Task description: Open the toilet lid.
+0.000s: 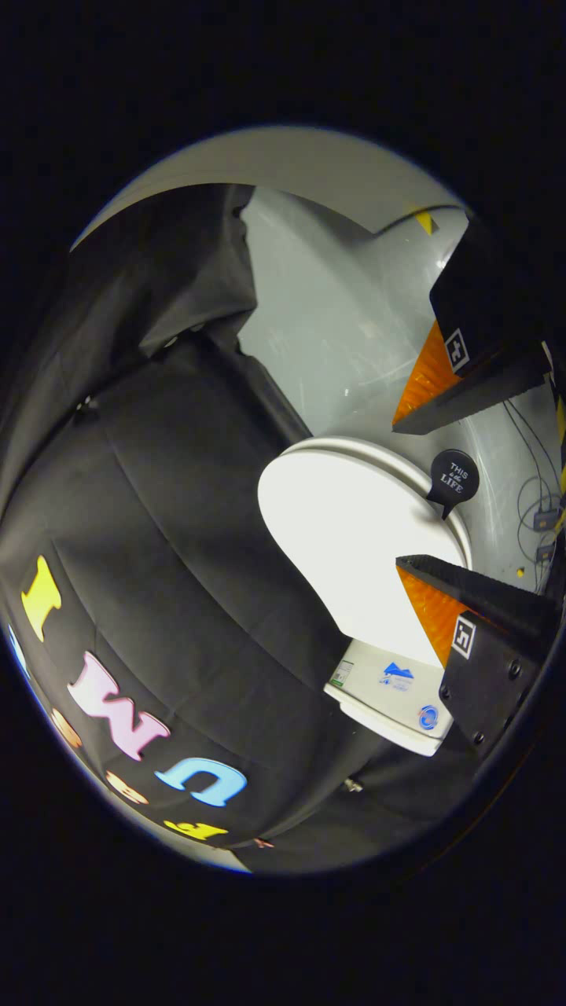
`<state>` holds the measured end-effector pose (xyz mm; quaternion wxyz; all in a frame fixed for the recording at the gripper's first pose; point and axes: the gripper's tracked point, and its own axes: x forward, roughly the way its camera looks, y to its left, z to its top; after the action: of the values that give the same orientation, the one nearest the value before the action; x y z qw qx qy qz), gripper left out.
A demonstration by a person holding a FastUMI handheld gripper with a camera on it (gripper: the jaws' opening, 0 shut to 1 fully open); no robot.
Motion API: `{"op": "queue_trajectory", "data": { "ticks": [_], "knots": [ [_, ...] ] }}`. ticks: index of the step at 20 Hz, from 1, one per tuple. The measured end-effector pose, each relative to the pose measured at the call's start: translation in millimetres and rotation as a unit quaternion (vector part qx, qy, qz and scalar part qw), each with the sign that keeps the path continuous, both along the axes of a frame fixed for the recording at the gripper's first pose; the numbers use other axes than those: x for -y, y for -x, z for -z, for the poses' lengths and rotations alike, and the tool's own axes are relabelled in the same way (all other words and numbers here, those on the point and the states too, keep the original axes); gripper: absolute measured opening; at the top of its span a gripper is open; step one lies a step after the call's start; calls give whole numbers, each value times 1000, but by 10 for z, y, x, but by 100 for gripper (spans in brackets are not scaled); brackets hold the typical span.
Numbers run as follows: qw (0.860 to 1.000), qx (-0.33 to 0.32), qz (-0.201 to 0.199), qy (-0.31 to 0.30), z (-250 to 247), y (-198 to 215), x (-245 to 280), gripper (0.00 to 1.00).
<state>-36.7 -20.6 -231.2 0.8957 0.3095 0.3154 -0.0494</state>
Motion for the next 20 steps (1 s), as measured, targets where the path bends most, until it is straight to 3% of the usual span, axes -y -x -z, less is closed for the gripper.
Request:
{"op": "queue_trajectory", "data": {
  "ticks": [3,4,11,13,14,16,20],
  "knots": [
    [997,-22,31,-63,109,40,-13,94],
    [995,-27,41,-81,160,56,-16,77],
    [984,-62,63,-156,427,168,-53,77],
    [981,-70,63,-170,501,202,-101,54],
    [980,-70,65,-176,511,167,-107,55],
    [978,-62,71,-186,499,128,-93,41],
    [973,-68,58,-212,493,131,-188,41]
  ]
}}
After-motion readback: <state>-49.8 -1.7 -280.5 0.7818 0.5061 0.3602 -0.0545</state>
